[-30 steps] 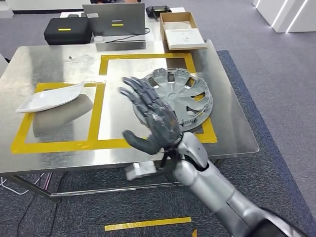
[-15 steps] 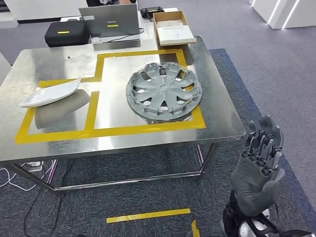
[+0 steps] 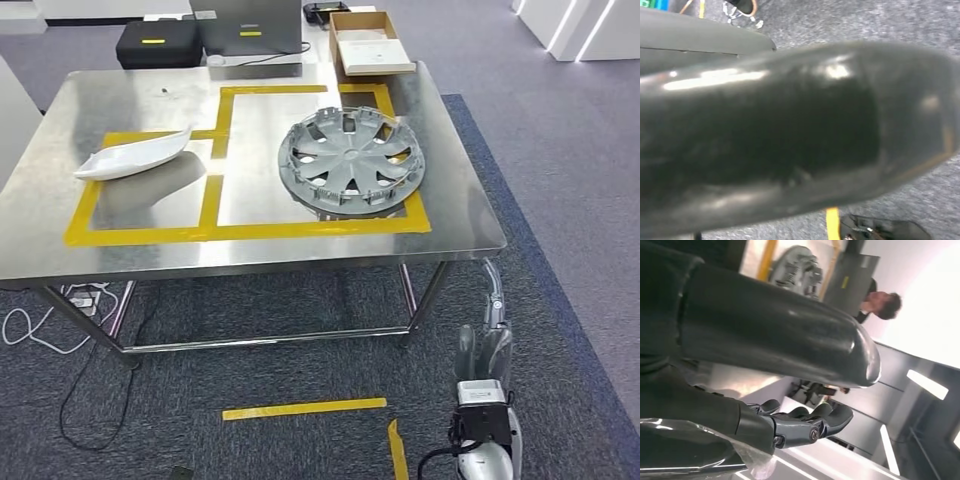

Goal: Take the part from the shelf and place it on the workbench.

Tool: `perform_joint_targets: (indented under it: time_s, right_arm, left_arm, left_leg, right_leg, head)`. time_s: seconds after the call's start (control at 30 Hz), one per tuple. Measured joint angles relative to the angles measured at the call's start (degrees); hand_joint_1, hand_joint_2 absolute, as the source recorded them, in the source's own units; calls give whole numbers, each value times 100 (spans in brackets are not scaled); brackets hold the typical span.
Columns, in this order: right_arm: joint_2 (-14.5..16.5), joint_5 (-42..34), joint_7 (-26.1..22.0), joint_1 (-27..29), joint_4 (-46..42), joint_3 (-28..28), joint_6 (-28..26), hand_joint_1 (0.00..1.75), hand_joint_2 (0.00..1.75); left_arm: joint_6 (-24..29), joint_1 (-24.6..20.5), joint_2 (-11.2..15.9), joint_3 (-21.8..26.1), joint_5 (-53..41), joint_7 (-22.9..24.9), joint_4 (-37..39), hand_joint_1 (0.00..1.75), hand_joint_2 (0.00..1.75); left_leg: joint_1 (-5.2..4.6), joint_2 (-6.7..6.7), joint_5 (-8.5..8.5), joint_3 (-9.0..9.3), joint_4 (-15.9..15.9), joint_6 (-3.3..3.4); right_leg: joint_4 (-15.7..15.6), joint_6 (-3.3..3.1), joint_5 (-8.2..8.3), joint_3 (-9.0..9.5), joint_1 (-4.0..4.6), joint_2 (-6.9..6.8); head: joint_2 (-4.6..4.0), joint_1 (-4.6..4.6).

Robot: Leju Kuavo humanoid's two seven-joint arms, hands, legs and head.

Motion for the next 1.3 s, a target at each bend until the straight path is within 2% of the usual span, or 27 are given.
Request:
perform_joint_targets:
  time_s: [0.03, 0.07, 0.1, 0.13, 0.2, 0.27, 0.33, 0.4, 0.43, 0.5, 0.53, 0.57, 0.6, 0.63, 0.67, 0.73, 0.8, 0.9, 0.93, 1.0, 1.07, 1.1, 1.13, 1.2, 1.23, 1.27, 1.3]
  right_arm:
    - [0, 235, 199, -26, 162, -27, -152, 0, 0]
    - [0, 697, 580, -48, 341, -53, -383, 0, 0]
    - [-1, 1343, 1081, -79, 562, -87, -663, 0, 0]
    - [-5, 2070, 1576, -146, 900, -139, -917, 0, 0]
    - [-28, 3182, 2150, -392, 1954, -329, -1183, 0, 0]
    - [-58, 3348, 2364, -645, 3366, -589, -1128, 0, 0]
    - [-73, 3043, 2814, -705, 4725, -792, -658, 0, 0]
    - [-71, 2733, 3387, -591, 5730, -955, 146, 0, 0]
    - [-48, 2553, 3677, -521, 6091, -1055, 548, 0, 0]
    - [27, 2238, 4249, -440, 6649, -1280, 1146, 0, 0]
    - [70, 2127, 4504, -420, 6885, -1397, 1343, 0, 0]
    - [97, 2055, 4686, -407, 7074, -1500, 1461, 0, 0]
    - [119, 1988, 4816, -400, 7247, -1604, 1535, 0, 0]
    - [130, 1930, 4869, -401, 7379, -1693, 1558, 0, 0]
    - [139, 1882, 4893, -408, 7488, -1781, 1568, 0, 0]
    - [158, 1830, 4910, -429, 7650, -1929, 1587, 0, 0]
    - [178, 1811, 4916, -450, 7766, -2028, 1605, 0, 0]
    - [198, 1795, 4928, -467, 7903, -2141, 1607, 0, 0]
    - [201, 1791, 4933, -471, 7938, -2174, 1602, 0, 0]
    - [201, 1778, 4938, -482, 7990, -2227, 1587, 0, 0]
    - [201, 1741, 4863, -494, 8010, -2275, 1520, 0, 0]
    - [201, 1720, 4772, -500, 8016, -2304, 1462, 0, 44]
    - [201, 1708, 4626, -507, 8019, -2337, 1393, 0, 44]
    - [200, 1690, 4265, -538, 8024, -2388, 1228, 0, 131]
    - [199, 1678, 4097, -568, 8026, -2419, 1137, 0, 87]
    - [198, 1674, 3985, -609, 8027, -2451, 1072, 0, 87]
    - [198, 1690, 3927, -648, 8032, -2481, 1041, 0, 44]
  left_arm:
    - [-1, 1, -7, 1, 0, 21, 0, 0, 0]
    - [-5, 3, -16, 2, 0, 68, 0, 0, 0]
    - [-12, 4, -30, 2, 1, 139, 0, 0, 0]
    - [-24, 7, -43, 2, 11, 229, 0, 0, 0]
    - [-61, 11, -75, 3, 38, 390, 0, 0, 0]
    - [-102, 1, -105, 3, 55, 471, 0, 0, 0]
    - [-124, 4, -121, 3, 94, 556, 0, 0, 0]
    - [-130, 50, -131, 4, 157, 671, 2, 0, 0]
    - [-128, 80, -143, 4, 174, 707, 3, 0, 0]
    - [-118, 114, -187, -4, 140, 671, 4, 0, 0]
    - [-111, 113, -218, -14, 94, 604, 4, 0, 0]
    - [-108, 104, -253, -27, 42, 525, 4, 0, 0]
    - [-105, 95, -286, -43, -6, 449, 4, 0, 0]
    - [-105, 89, -315, -57, -36, 397, 3, 0, 0]
    - [-107, 86, -337, -71, -57, 364, 3, 0, 0]
    - [-113, 73, -365, -99, -76, 329, 2, 0, 0]
    - [-120, 52, -380, -127, -80, 311, 2, 0, 0]
    - [-129, 44, -392, -156, -83, 304, 3, 0, 0]
    - [-133, 41, -397, -161, -83, 303, 3, 0, 0]
    - [-141, 32, -412, -166, -91, 302, 3, 0, 0]
    - [-147, 28, -423, -174, -133, 301, 3, 0, 0]
    - [-155, 27, -426, -185, -169, 302, 3, 0, 0]
    - [-166, 26, -426, -206, -208, 305, 3, 0, 0]
    - [-198, 17, -426, -268, -264, 308, 2, 0, 0]
    - [-231, 9, -424, -295, -275, 300, 2, 0, 0]
    - [-284, 3, -420, -312, -275, 291, 2, 0, 0]
    - [-356, -2, -411, -322, -273, 281, 2, 0, 0]
  left_leg:
    - [-4, 4, 69, -91, 4, 8]
    - [-8, 7, 139, -185, 9, 9]
    - [-10, 11, 204, -277, 16, 5]
    - [-9, 17, 263, -358, 24, -5]
    - [-7, 34, 367, -474, 37, -38]
    - [-16, 28, 473, -535, 44, -84]
    - [-12, -4, 588, -562, 23, -138]
    - [0, -37, 607, -595, 20, -205]
    - [3, -46, 470, -641, 116, -236]
    - [8, -45, -85, -823, 672, -280]
    - [9, -44, -388, -923, 1090, -295]
    - [9, -44, -589, -986, 1467, -304]
    - [8, -43, -668, -977, 1709, -305]
    - [8, -43, -620, -869, 1733, -296]
    - [7, -43, -496, -663, 1536, -279]
    - [-9, -47, -291, -90, 746, -222]
    - [-40, -51, -273, 254, 165, -173]
    - [-65, -35, -196, 223, 24, -86]
    - [-57, -20, -138, 178, 1, -42]
    - [-37, 7, -8, 51, -28, 32]
    - [-43, 19, 118, -114, -20, 59]
    - [-47, 29, 182, -200, -12, 58]
    - [-48, 38, 245, -290, 0, 51]
    - [-45, 48, 370, -466, 31, 24]
    - [-50, 48, 430, -538, 49, 2]
    - [-57, 49, 490, -591, 65, -23]
    - [-64, 51, 555, -623, 70, -49]
  right_leg:
    - [378, 18, -251, -95, -2, 3]
    - [698, 32, -377, -135, -4, 4]
    - [879, 44, -358, -99, -5, 4]
    - [863, 49, -217, 32, -5, 4]
    - [237, 42, 120, 579, -9, 4]
    - [-657, 5, 131, 1173, -1, 1]
    - [-1077, -52, 37, 1391, 24, -10]
    - [-1110, -148, 104, 1342, 22, -42]
    - [-1108, -209, 158, 1307, 15, -52]
    - [-1071, -292, 272, 1183, 4, -52]
    - [-1035, -304, 318, 1093, 6, -44]
    - [-991, -301, 358, 991, 10, -47]
    - [-941, -300, 391, 892, 13, -52]
    - [-888, -296, 419, 797, 15, -56]
    - [-838, -291, 442, 712, 17, -53]
    - [-743, -264, 484, 577, 25, -34]
    - [-689, -210, 545, 490, 28, -25]
    - [-685, -107, 632, 429, 7, -14]
    - [-634, -73, 543, 385, 3, -4]
    - [-220, -18, 59, 236, -9, 14]
    - [466, 23, -451, 102, -21, 14]
    - [728, 38, -522, 96, -26, 14]
    - [835, 47, -440, 164, -30, 13]
    - [509, 52, -62, 555, -43, 13]
    - [101, 45, 44, 876, -46, 15]
    - [-385, 27, 43, 1219, -46, 19]
    - [-771, 0, -19, 1458, -41, 24]
  head:
    - [0, 6]
    - [0, 6]
    - [0, 5]
    - [0, 5]
    - [0, 5]
    - [0, 1]
    - [0, 2]
    - [0, 6]
    - [0, 0]
    - [0, -24]
    - [0, -35]
    - [0, -40]
    - [0, -40]
    - [0, -39]
    - [0, -39]
    - [0, -41]
    - [0, -37]
    - [0, -38]
    - [0, -33]
    - [0, -11]
    - [0, 8]
    - [0, 6]
    - [0, 5]
    - [0, 5]
    - [0, 6]
    - [0, 4]
    - [0, -5]
